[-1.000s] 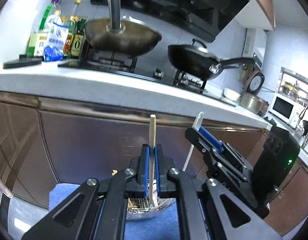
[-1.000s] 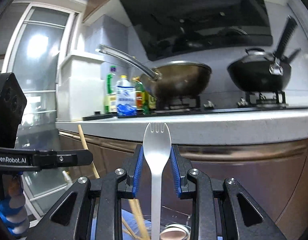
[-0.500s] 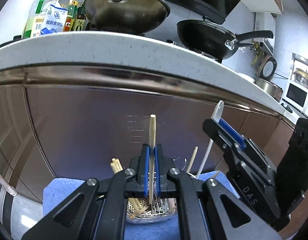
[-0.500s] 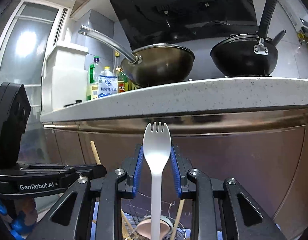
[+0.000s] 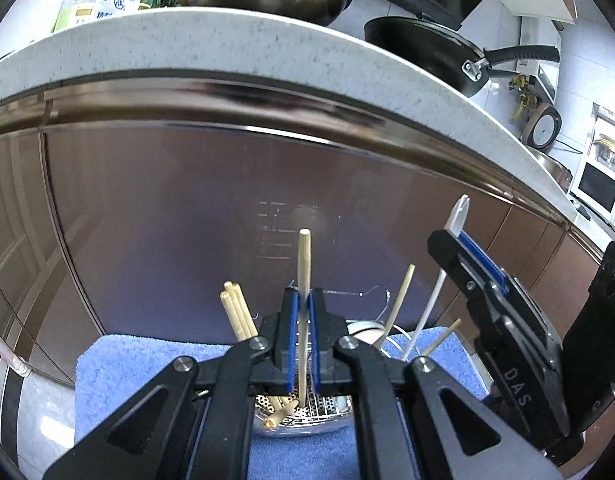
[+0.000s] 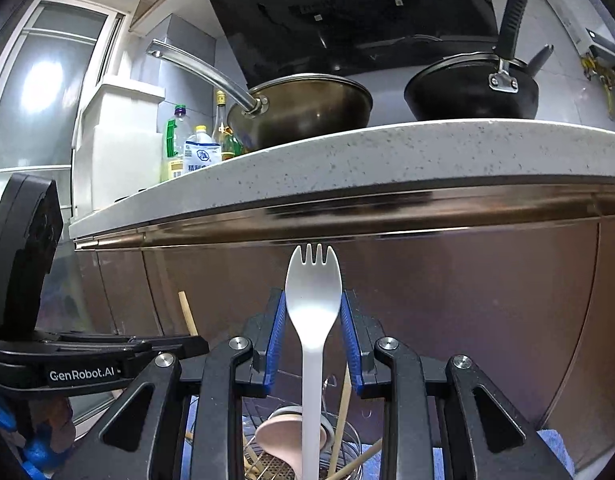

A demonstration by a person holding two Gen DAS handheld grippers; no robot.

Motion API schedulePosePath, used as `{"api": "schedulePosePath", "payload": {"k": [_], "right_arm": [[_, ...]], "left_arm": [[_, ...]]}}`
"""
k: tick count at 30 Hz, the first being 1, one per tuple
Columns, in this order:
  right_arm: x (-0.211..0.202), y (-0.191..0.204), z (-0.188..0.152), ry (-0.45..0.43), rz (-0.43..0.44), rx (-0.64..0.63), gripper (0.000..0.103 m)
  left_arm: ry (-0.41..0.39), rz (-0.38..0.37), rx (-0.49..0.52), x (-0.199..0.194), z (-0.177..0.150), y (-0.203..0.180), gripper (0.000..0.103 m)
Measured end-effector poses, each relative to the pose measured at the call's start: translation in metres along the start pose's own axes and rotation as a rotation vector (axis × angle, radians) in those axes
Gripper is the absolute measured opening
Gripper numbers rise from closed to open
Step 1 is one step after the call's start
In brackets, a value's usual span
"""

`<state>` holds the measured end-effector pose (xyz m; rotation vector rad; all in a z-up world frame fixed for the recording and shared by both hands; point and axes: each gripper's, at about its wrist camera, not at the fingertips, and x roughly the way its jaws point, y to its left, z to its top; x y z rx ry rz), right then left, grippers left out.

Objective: Organize utensils
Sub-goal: 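Lower the chopstick into the rack with the left tool while the right tool lowers the spork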

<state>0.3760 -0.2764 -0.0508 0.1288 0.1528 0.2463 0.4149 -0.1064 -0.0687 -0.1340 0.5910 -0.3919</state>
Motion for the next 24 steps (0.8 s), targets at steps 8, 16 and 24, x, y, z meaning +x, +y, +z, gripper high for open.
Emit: {"api": "schedulePosePath", "payload": {"k": [8,16,24], "right_arm": [[-0.001,-0.003,-0.010,0.010,-0.008,0.017,0.027],[-0.005,-0.005,-0.019,0.031,-0.013,0.028,0.028],[-0.013,-0.006,-0.026,0.060,-0.013,0.027,0.029]], "left_arm": [[0.024,0.001,-0.007,0.007,-0.008,0.003,0.005],[0.046,-0.002,-0.015,0.012,-0.016,0.006,0.005],[0.058,-0.003,-0.024,0.011,-0.021,0.008,0.005]]}}
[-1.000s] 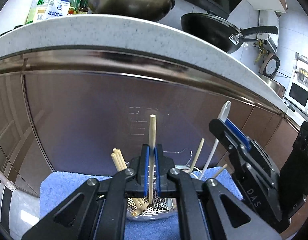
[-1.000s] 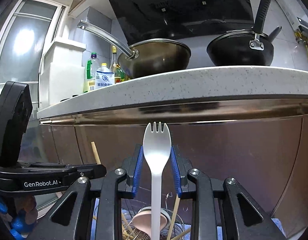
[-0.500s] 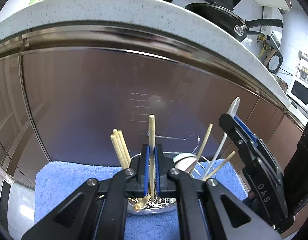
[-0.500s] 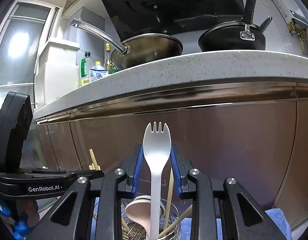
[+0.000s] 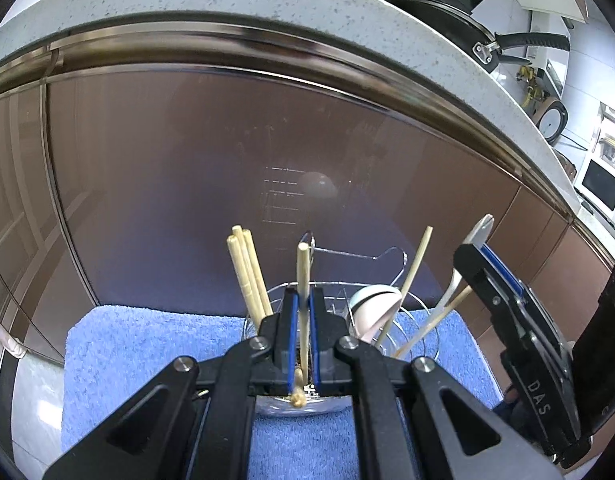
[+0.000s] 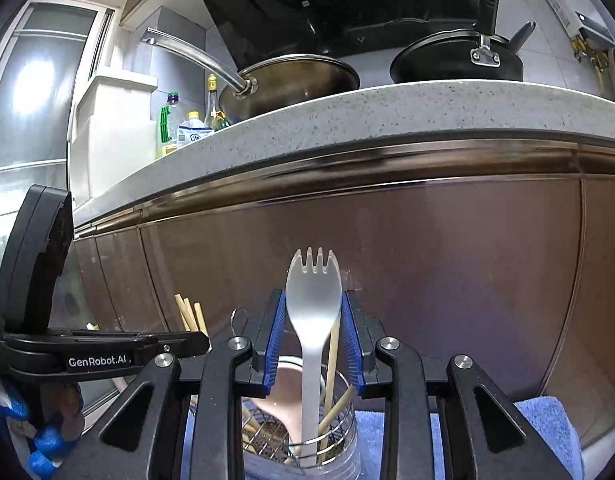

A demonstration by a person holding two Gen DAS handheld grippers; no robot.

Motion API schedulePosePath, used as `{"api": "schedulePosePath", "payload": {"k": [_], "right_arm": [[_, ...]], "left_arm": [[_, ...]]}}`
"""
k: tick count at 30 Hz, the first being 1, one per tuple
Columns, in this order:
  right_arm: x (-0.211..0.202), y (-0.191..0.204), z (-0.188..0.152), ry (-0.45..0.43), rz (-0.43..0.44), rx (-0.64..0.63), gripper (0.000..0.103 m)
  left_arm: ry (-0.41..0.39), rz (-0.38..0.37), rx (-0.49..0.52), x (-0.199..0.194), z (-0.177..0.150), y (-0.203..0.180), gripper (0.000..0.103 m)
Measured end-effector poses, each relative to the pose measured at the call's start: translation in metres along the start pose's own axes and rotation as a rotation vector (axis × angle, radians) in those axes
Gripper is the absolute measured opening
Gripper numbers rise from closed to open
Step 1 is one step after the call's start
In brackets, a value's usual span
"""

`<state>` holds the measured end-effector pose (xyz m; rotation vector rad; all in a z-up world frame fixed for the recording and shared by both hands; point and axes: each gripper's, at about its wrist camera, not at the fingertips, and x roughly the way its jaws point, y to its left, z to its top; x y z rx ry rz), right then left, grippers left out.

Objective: Organize utensils
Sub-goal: 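Lower the chopstick into the rack with the left tool while the right tool lowers the spork, then open the left tool in the rack while the right tool releases the spork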

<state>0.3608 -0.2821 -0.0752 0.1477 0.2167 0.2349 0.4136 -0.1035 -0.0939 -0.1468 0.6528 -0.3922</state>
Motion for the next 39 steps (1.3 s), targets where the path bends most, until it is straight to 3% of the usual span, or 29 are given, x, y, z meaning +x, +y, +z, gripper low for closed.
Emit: {"api": "schedulePosePath", "payload": {"k": [11,19,32,39], "right_arm": [[-0.011,0.000,-0.003,0.038,-0.016,-0.008,0.046],[-0.019,0.008,-0.005,0.071,-0.025,-0.038,0.049],[-0.063,0.016,-0.010,0.119,-0.069,-0.028,0.061],[-0.103,0.021,-0.022,0.167,-0.111,0.004,0.078]], "left_arm": [[-0.001,-0.003,0.010,-0.015,-0.002,-0.002,0.006],[0.001,0.000,0.016,-0.033,-0.006,-0.001,0.007],[-0.023,0.002,0.010,-0.091,-0.023,-0.002,0.007],[-0.068,0.060,0.012,-0.140,-0.052,-0.006,0.028]]}}
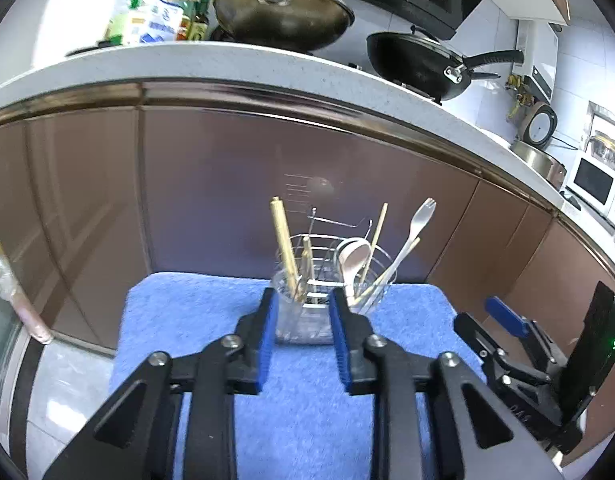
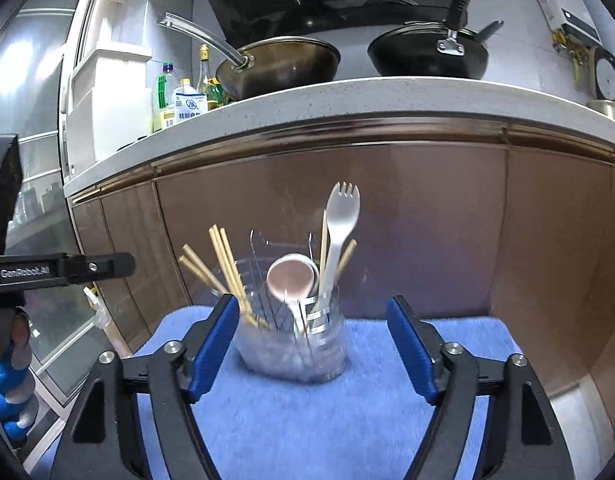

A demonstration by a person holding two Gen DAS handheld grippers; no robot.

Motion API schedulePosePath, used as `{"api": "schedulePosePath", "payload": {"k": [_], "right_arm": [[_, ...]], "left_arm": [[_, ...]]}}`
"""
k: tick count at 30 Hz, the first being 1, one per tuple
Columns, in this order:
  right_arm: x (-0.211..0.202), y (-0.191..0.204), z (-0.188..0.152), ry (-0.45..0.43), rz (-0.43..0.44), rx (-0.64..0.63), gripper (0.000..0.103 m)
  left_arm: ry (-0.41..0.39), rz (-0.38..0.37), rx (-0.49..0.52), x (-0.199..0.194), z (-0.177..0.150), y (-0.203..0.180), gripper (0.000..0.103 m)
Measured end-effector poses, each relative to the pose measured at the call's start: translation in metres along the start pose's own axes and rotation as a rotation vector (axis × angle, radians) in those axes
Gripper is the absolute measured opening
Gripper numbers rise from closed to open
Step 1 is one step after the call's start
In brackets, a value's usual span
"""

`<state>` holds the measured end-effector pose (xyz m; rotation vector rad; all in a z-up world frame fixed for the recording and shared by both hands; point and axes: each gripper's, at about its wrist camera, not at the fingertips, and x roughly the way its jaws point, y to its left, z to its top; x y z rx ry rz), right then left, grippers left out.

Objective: Organize utensils

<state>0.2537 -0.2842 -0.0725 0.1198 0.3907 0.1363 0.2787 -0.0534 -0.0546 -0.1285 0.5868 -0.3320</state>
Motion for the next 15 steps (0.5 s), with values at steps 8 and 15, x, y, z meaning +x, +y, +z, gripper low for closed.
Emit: {"api": "schedulePosePath", "payload": {"k": [8,15], "right_arm": [[-0.054,0.009,-0.013,0.034,-0.055,-0.021,0.094],[-0.094,0.022,-0.018,0.029,-0.095,-0.072,0.103]], "left_arm": [[-0.066,0.105,0.017,-0.060,-0.028,-0.001,0.044],[-0.129,0.188,0.061,-0.106,-0.043,-0.005,0.051]]}}
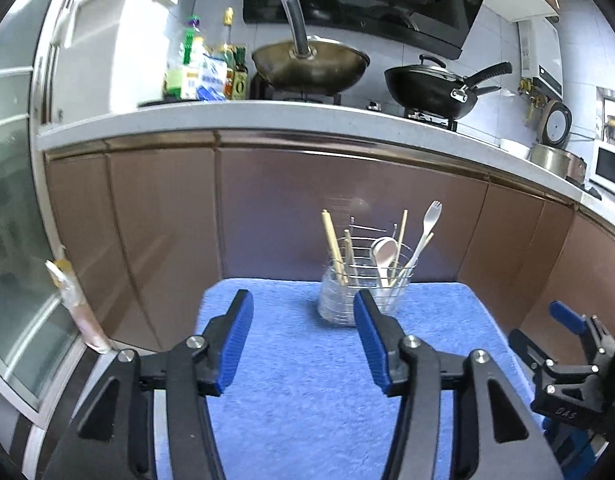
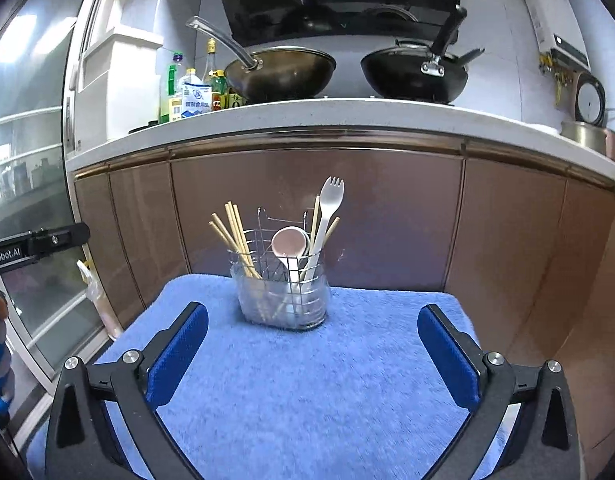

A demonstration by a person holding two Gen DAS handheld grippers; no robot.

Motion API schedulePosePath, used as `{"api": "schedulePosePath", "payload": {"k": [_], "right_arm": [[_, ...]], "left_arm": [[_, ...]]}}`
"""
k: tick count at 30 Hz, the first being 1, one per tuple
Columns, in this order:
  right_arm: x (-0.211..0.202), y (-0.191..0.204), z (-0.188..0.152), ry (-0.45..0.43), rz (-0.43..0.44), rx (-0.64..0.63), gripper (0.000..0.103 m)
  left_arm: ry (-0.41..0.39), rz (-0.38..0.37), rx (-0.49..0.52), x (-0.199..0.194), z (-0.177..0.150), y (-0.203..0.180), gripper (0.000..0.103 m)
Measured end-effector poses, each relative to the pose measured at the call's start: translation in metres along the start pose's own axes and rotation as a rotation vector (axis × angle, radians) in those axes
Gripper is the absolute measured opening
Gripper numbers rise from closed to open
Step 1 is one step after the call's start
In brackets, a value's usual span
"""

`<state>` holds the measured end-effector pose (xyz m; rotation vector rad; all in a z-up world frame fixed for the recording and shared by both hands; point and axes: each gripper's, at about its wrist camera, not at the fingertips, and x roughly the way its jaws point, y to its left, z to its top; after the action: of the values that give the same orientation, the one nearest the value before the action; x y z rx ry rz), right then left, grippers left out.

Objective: Organize utensils

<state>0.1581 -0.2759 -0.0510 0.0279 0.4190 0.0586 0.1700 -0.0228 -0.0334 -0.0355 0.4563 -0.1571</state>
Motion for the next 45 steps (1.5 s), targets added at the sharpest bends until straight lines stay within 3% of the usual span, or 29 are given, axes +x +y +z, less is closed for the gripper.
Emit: {"api": "schedulePosePath", "payload": {"k": [11,18,22,45], "right_arm": [[-0.047,0.006,-0.013,0.001,-0.067,-0.047,0.103],[-0.072,-0.007,-0.014,-0.011,-0.119,-0.014,0.103],[-0.085,-0.013,-0.013,-0.023,-0.147,-0.002,0.103],[-0.114,-0.014,-0.014,-0.031,-0.207,0.002,0.103]], "left_arm": [[-0.041,0.077,0.023,-0.050,-0.011,0.009,0.052],[-0.097,0.120,0.038,-0.079,-0.018,0.011,0.065],[-0.114,0.133,0.043,-0.089,-0.021,0.012,0.066],[-0.177,0.128,0.061,-0.124,-0.031,0.003,0.072]]}}
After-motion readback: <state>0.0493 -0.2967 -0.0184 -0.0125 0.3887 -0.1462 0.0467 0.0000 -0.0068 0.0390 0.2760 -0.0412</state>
